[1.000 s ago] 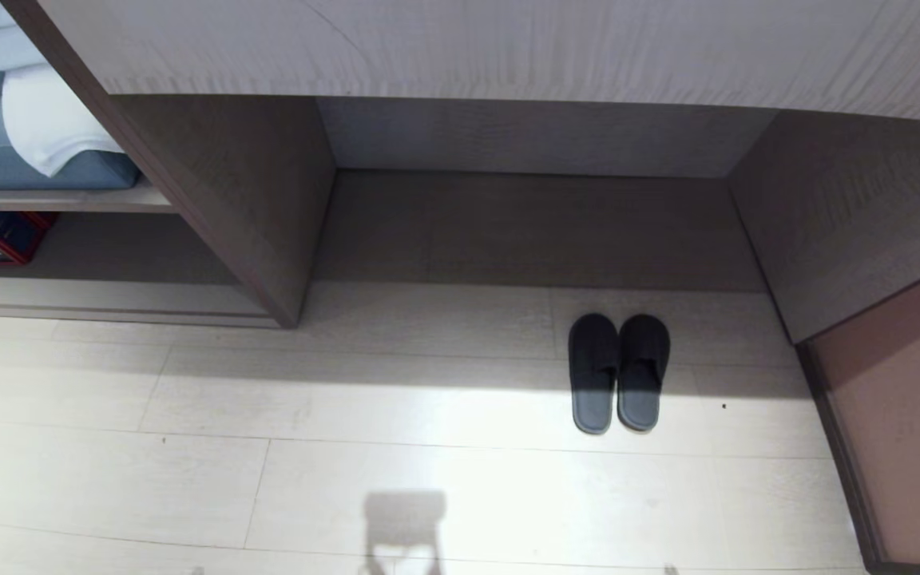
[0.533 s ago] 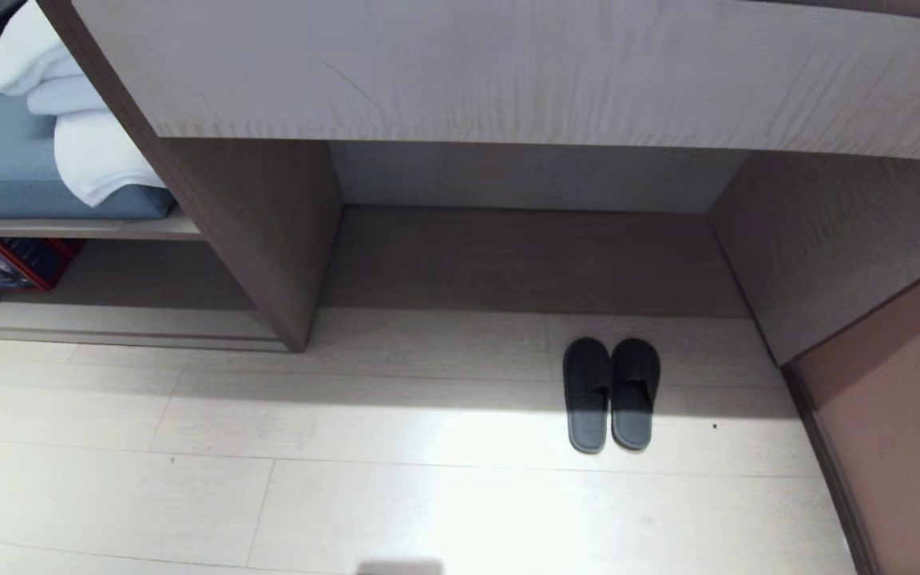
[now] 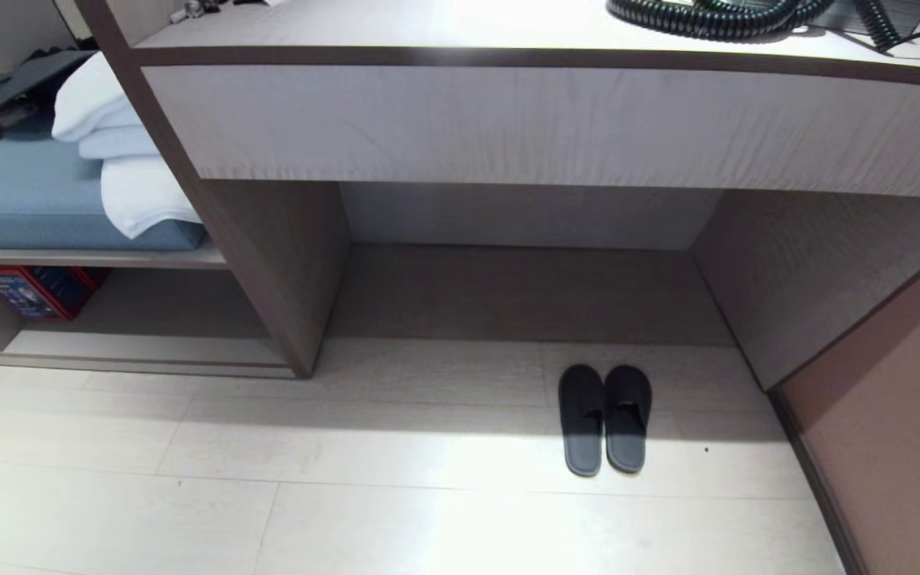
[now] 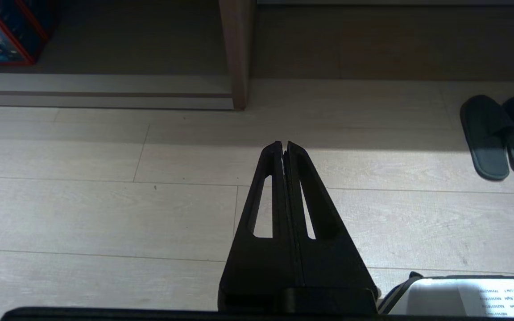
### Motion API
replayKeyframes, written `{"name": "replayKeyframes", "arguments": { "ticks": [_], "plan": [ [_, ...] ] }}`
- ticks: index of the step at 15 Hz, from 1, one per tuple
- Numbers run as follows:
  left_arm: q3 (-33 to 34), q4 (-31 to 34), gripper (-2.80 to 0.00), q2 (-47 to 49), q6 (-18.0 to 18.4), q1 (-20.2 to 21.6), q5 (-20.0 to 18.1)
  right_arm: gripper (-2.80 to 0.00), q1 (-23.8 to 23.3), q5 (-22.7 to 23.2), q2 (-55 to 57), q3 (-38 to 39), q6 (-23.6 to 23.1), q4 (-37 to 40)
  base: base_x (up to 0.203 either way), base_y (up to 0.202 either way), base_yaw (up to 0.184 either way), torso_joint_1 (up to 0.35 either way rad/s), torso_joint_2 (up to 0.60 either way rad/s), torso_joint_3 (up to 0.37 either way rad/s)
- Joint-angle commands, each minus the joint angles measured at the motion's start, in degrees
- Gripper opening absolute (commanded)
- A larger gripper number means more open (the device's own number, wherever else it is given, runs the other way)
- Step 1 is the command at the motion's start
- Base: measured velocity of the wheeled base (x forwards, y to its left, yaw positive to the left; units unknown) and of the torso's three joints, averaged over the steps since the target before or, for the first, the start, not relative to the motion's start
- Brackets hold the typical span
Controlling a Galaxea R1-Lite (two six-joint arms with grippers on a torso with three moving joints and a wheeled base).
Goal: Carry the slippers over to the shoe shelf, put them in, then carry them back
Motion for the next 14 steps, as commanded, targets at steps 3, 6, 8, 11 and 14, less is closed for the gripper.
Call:
{"name": "replayKeyframes", "arguments": {
  "ticks": [3, 6, 8, 11, 14],
  "plan": [
    [0.0, 0.0, -2.80, 0.1, 0.0, 0.0, 0.0, -2.80, 0.0, 0.0, 0.1, 0.0, 0.0, 0.0, 0.000, 0.000, 0.000, 0.001, 0.01, 0.206],
    [0.0, 0.0, -2.80, 0.1, 0.0, 0.0, 0.0, -2.80, 0.0, 0.0, 0.1, 0.0, 0.0, 0.0, 0.000, 0.000, 0.000, 0.000, 0.00, 0.196],
    [0.0, 0.0, -2.80, 0.1, 0.0, 0.0, 0.0, -2.80, 0.0, -0.1, 0.1, 0.0, 0.1, 0.0, 0.000, 0.000, 0.000, 0.003, 0.00, 0.193],
    [0.0, 0.0, -2.80, 0.1, 0.0, 0.0, 0.0, -2.80, 0.0, -0.1, 0.1, 0.0, 0.0, 0.0, 0.000, 0.000, 0.000, 0.004, 0.00, 0.207],
    [0.0, 0.0, -2.80, 0.1, 0.0, 0.0, 0.0, -2.80, 0.0, -0.1, 0.1, 0.0, 0.0, 0.0, 0.000, 0.000, 0.000, 0.003, 0.00, 0.204]
  ]
}}
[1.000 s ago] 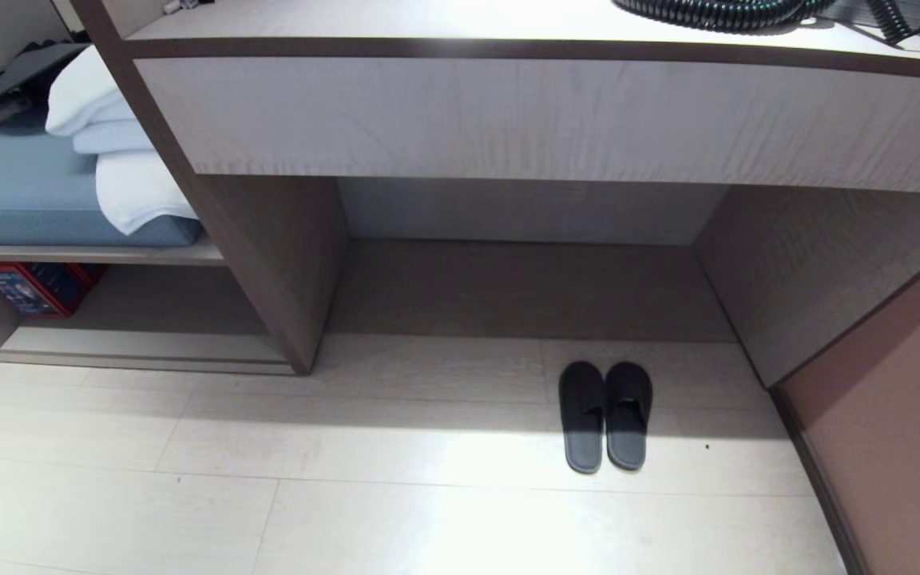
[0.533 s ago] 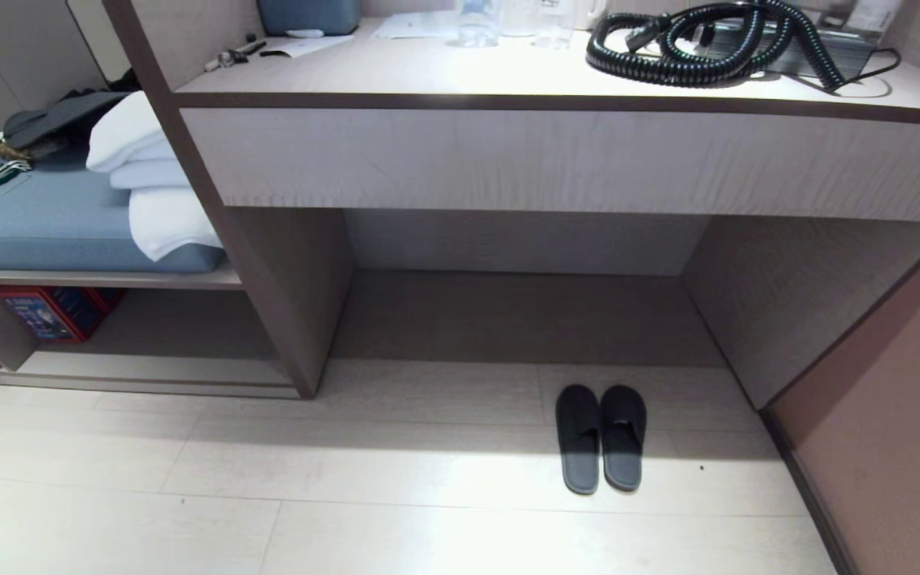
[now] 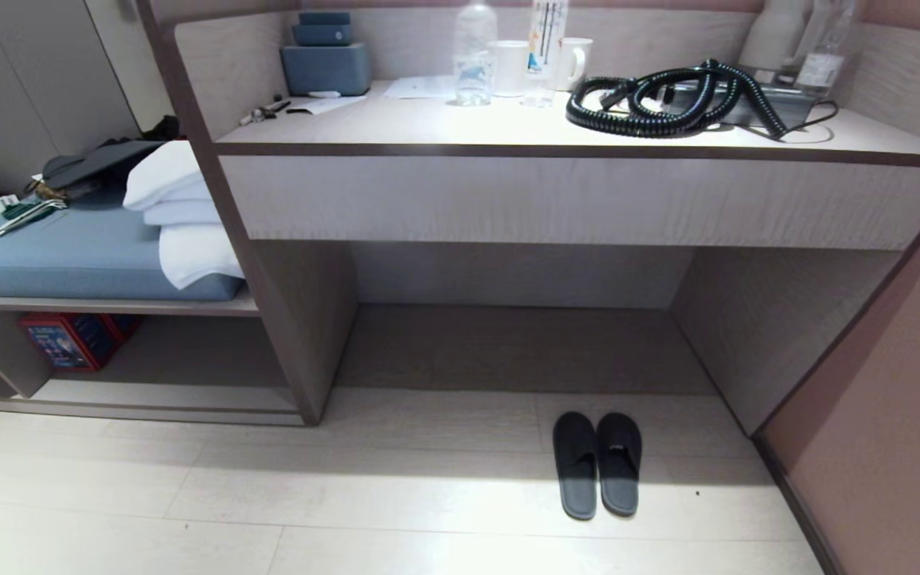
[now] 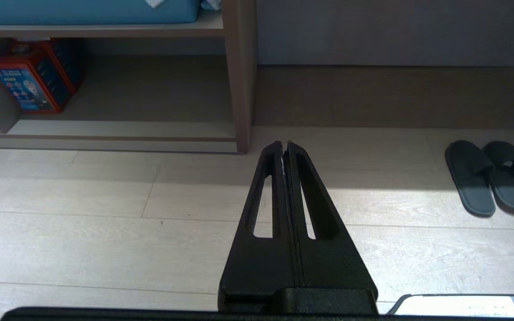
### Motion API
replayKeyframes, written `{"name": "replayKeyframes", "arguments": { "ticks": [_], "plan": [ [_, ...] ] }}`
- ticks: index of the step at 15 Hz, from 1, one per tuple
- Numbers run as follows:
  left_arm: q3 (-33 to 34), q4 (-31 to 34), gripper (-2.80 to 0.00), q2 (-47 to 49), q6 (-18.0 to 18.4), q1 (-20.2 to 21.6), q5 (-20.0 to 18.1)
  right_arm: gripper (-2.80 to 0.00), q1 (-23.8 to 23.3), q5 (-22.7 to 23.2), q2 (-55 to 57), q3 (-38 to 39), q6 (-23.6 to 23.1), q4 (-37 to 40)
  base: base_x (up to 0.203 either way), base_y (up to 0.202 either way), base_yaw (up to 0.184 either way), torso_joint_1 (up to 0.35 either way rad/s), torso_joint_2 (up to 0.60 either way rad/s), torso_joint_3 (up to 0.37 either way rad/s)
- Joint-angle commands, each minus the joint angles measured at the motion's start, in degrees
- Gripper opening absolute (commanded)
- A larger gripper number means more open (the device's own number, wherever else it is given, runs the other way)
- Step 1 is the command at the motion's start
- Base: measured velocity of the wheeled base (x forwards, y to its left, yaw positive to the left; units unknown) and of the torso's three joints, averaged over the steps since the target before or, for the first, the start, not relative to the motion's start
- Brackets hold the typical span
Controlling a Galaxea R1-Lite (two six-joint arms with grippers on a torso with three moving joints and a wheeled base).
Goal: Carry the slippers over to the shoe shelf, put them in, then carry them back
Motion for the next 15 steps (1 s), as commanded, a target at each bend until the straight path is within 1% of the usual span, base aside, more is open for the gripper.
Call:
{"name": "replayKeyframes", "arguments": {
  "ticks": [1, 9, 15],
  "plan": [
    [0.0, 0.0, -2.80, 0.1, 0.0, 0.0, 0.0, -2.80, 0.0, 0.1, 0.1, 0.0, 0.0, 0.0, 0.000, 0.000, 0.000, 0.000, 0.00, 0.205],
    [0.0, 0.0, -2.80, 0.1, 0.0, 0.0, 0.0, -2.80, 0.0, 0.0, 0.1, 0.0, 0.0, 0.0, 0.000, 0.000, 0.000, 0.002, 0.00, 0.196],
    [0.0, 0.0, -2.80, 0.1, 0.1, 0.0, 0.0, -2.80, 0.0, 0.0, 0.1, 0.0, 0.0, 0.0, 0.000, 0.000, 0.000, 0.004, 0.00, 0.027]
  ]
}}
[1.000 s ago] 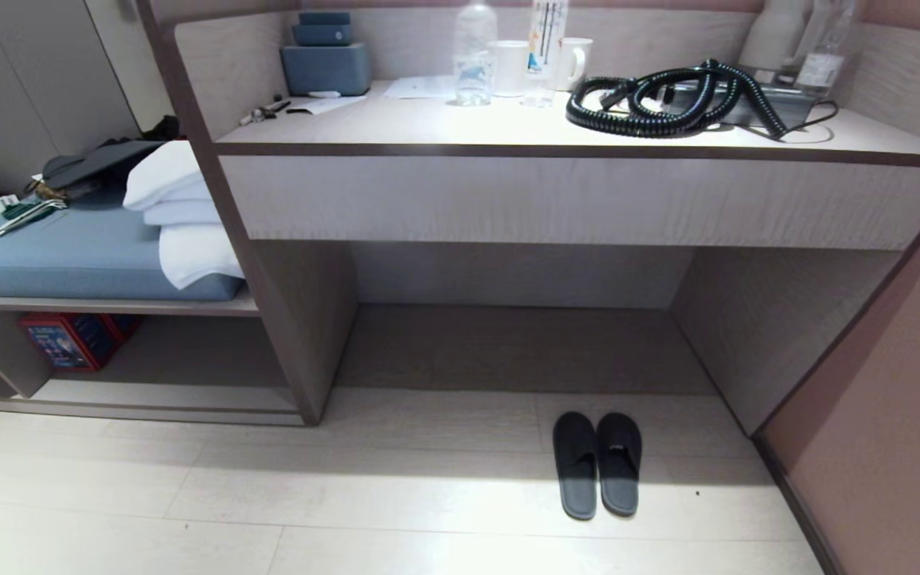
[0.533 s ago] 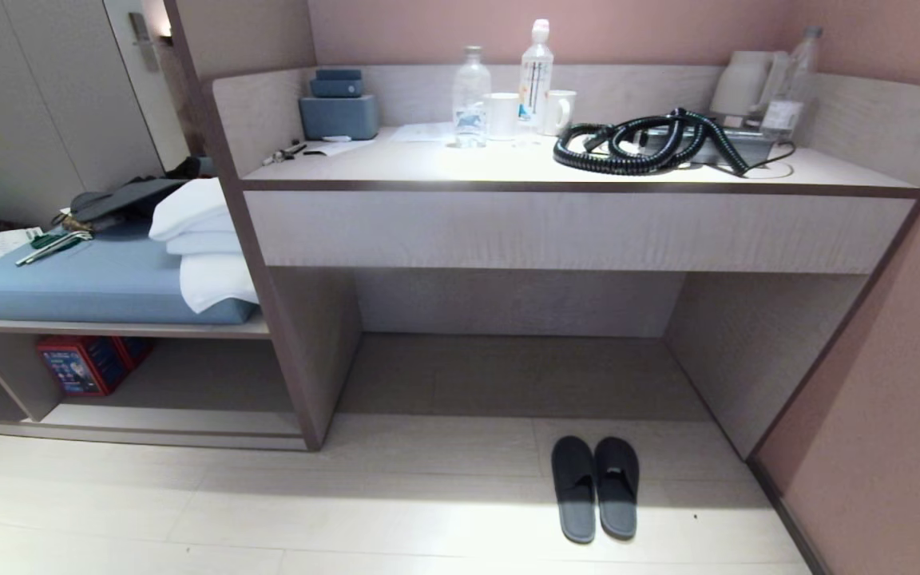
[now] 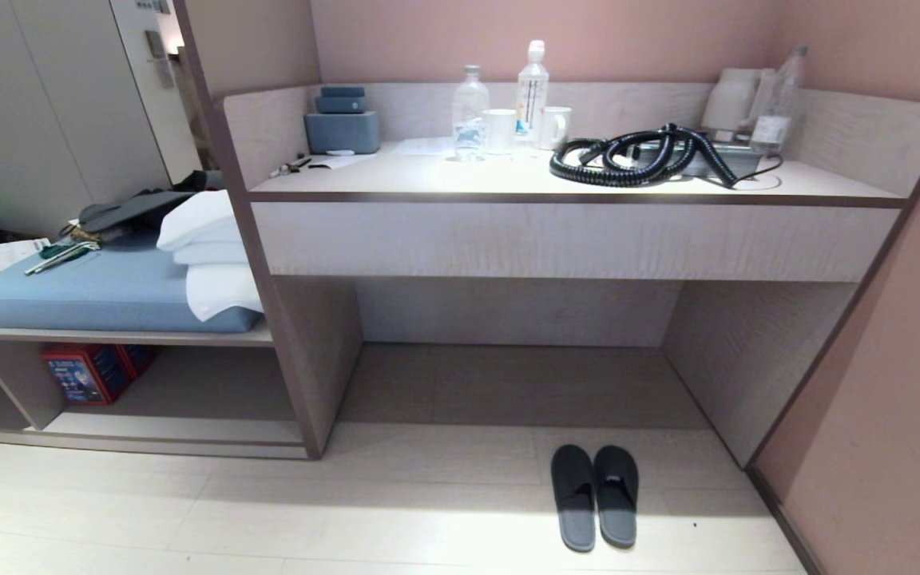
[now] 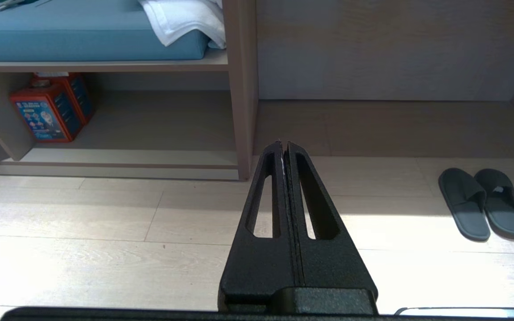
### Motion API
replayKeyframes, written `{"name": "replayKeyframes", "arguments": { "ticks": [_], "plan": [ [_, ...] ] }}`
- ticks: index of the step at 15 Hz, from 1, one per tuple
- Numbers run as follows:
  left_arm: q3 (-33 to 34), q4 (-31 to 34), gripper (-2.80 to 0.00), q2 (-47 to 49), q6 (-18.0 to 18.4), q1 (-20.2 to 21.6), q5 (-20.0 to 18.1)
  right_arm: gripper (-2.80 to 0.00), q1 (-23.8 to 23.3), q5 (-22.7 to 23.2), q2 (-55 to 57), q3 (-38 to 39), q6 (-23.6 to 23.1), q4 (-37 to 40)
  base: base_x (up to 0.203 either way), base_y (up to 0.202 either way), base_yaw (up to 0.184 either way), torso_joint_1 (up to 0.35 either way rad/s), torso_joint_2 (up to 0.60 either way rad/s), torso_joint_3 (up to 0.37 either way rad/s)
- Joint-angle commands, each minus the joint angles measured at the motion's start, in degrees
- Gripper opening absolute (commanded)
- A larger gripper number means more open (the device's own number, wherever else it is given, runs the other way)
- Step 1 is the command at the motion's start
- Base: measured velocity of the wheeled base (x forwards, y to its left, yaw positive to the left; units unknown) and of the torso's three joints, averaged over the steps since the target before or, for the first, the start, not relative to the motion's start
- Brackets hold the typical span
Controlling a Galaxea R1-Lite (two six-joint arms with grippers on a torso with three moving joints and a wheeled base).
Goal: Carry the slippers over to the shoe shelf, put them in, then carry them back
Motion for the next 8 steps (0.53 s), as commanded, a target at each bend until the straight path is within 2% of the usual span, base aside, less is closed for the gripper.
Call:
{"name": "replayKeyframes", "arguments": {
  "ticks": [1, 4, 8],
  "plan": [
    [0.0, 0.0, -2.80, 0.1, 0.0, 0.0, 0.0, -2.80, 0.0, 0.0, 0.1, 0.0, -0.1, 0.0, 0.000, 0.000, 0.000, 0.000, 0.00, 0.000],
    [0.0, 0.0, -2.80, 0.1, 0.0, 0.0, 0.0, -2.80, 0.0, 0.1, 0.1, 0.0, -0.1, 0.0, 0.001, 0.020, -0.007, -0.001, 0.00, 0.001],
    [0.0, 0.0, -2.80, 0.1, 0.0, 0.0, 0.0, -2.80, 0.0, 0.0, 0.1, 0.0, -0.1, 0.0, 0.001, 0.167, -0.005, 0.002, 0.00, 0.006]
  ]
}}
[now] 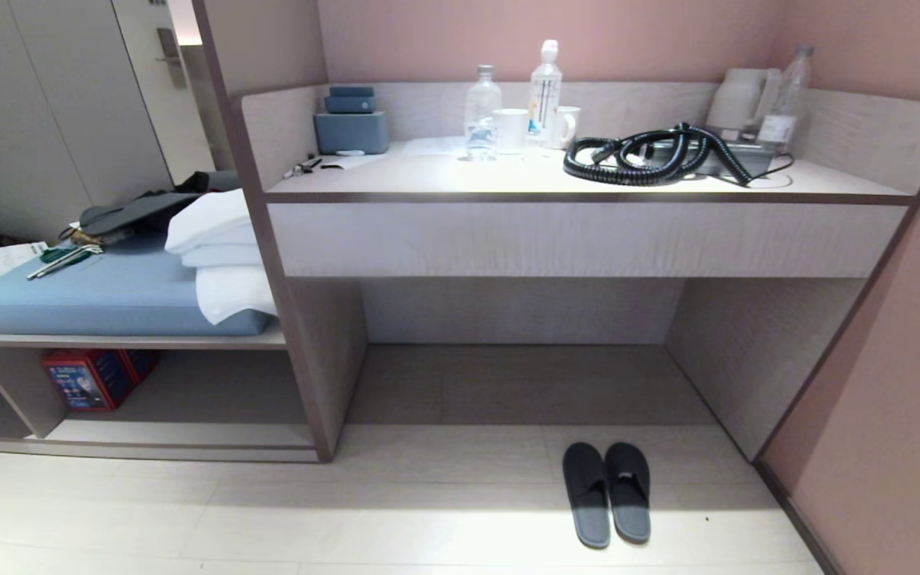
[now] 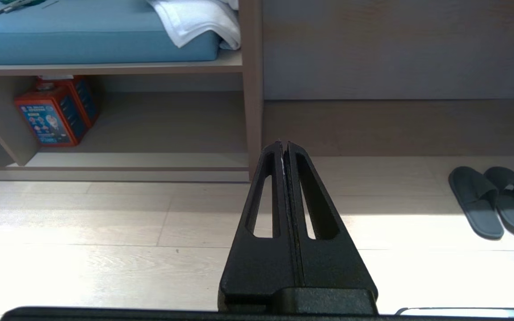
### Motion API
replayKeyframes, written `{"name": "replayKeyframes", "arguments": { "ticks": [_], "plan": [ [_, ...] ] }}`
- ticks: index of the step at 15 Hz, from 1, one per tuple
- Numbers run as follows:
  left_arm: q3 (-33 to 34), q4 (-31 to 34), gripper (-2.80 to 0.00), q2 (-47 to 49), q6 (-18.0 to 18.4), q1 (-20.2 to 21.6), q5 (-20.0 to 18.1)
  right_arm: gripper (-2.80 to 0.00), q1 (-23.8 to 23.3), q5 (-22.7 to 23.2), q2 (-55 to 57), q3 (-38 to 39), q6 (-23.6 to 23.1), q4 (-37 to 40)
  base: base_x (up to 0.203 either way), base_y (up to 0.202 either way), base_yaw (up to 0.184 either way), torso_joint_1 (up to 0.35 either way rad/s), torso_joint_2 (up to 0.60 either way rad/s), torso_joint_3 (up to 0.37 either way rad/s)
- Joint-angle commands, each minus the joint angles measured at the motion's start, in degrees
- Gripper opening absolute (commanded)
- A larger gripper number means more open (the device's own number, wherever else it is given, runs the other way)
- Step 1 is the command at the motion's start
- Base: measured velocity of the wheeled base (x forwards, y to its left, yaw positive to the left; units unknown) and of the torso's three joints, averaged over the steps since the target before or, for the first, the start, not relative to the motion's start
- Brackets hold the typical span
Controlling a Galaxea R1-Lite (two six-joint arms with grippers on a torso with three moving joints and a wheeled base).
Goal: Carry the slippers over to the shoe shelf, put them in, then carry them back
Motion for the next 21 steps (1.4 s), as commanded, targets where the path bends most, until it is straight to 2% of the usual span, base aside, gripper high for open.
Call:
{"name": "replayKeyframes", "arguments": {
  "ticks": [1, 21],
  "plan": [
    [0.0, 0.0, -2.80, 0.1, 0.0, 0.0, 0.0, -2.80, 0.1, 0.1, 0.1, 0.0, 0.0, 0.0, 0.000, 0.201, -0.005, 0.006, 0.00, 0.004],
    [0.0, 0.0, -2.80, 0.1, 0.0, 0.0, 0.0, -2.80, 0.1, 0.1, 0.1, 0.0, -0.1, 0.0, 0.000, 0.196, -0.002, 0.002, 0.00, 0.003]
  ]
}}
